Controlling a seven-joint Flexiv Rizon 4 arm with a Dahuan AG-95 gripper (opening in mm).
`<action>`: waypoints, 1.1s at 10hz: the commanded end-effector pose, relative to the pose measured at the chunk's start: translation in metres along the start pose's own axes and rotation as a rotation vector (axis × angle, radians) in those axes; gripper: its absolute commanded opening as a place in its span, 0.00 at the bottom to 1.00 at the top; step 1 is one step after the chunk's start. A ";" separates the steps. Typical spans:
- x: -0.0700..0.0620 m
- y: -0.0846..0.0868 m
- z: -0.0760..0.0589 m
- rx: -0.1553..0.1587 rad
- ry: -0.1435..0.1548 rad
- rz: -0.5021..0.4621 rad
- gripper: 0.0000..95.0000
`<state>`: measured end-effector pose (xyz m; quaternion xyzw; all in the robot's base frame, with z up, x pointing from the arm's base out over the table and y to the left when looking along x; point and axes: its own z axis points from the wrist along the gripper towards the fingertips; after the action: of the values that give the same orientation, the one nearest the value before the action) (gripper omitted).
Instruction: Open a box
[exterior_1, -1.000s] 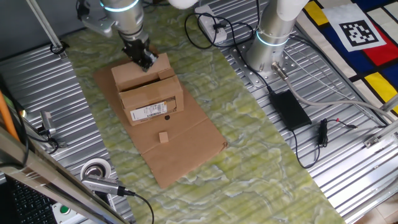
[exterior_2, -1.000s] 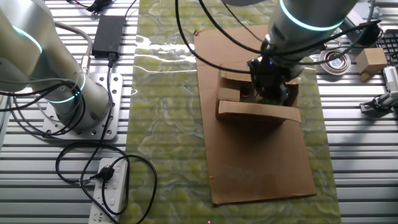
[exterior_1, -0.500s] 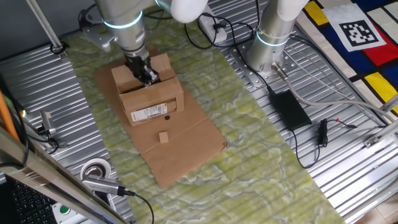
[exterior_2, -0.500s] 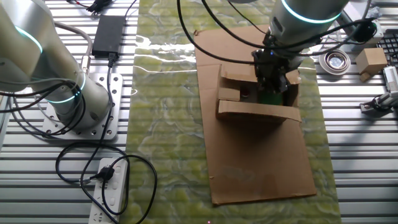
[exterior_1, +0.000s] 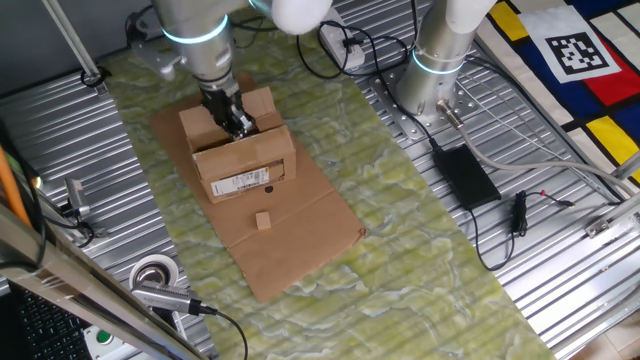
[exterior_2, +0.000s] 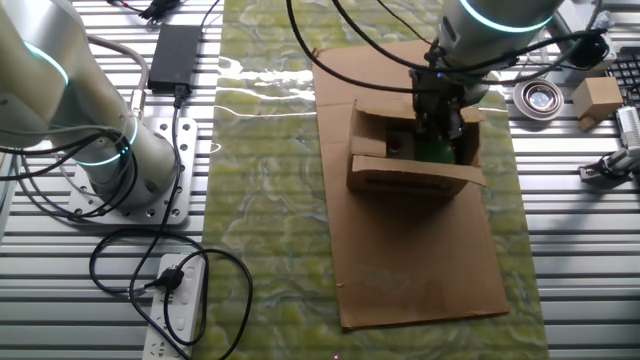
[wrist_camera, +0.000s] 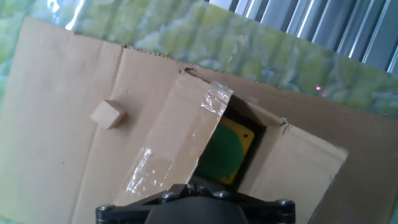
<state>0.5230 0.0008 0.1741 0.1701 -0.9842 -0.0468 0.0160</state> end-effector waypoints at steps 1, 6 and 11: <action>-0.001 0.007 -0.008 -0.053 -0.018 0.050 0.00; -0.009 0.032 -0.016 -0.065 -0.018 0.120 0.00; -0.010 0.034 -0.015 -0.066 -0.016 0.144 0.00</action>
<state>0.5230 0.0350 0.1929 0.0898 -0.9923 -0.0835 0.0167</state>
